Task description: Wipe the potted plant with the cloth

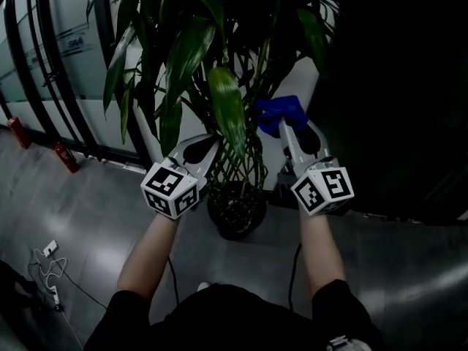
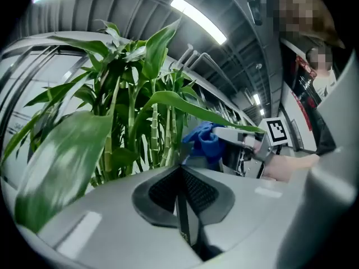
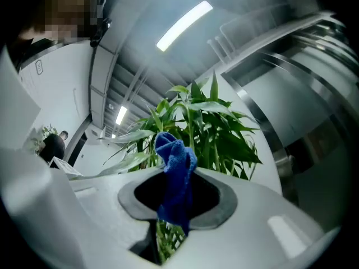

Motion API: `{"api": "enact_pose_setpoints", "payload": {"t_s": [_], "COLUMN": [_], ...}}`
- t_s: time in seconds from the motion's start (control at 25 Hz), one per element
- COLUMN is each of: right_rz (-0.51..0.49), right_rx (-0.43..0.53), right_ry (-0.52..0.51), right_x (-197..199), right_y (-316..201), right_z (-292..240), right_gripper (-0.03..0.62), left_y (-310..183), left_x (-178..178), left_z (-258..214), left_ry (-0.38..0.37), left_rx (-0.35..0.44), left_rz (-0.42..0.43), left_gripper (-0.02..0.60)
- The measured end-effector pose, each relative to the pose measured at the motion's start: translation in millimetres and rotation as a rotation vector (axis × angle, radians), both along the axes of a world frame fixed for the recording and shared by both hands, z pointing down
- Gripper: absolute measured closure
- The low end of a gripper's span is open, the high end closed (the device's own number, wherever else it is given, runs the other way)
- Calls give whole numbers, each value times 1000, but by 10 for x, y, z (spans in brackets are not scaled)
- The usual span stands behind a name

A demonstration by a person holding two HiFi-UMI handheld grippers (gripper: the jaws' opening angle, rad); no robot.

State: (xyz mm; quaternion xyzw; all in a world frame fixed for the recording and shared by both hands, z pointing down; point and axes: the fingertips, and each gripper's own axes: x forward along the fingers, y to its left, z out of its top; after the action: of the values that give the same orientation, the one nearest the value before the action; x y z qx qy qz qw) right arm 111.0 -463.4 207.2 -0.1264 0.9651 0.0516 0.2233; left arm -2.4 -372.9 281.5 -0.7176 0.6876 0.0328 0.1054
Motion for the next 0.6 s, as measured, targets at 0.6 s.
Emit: {"api": "enact_pose_setpoints", "payload": {"t_s": [0.6], "right_rz": [-167], "right_rx": [247], "right_ry": [-74], "right_x": [-658], "right_y": [729], "right_z": [-1070], "right_gripper": [490], "left_y": [-283], "left_x": [-217], "left_z": [-350], "left_ry": [-70], "left_rx": [4], "left_rz": [37], "left_gripper": [575]}}
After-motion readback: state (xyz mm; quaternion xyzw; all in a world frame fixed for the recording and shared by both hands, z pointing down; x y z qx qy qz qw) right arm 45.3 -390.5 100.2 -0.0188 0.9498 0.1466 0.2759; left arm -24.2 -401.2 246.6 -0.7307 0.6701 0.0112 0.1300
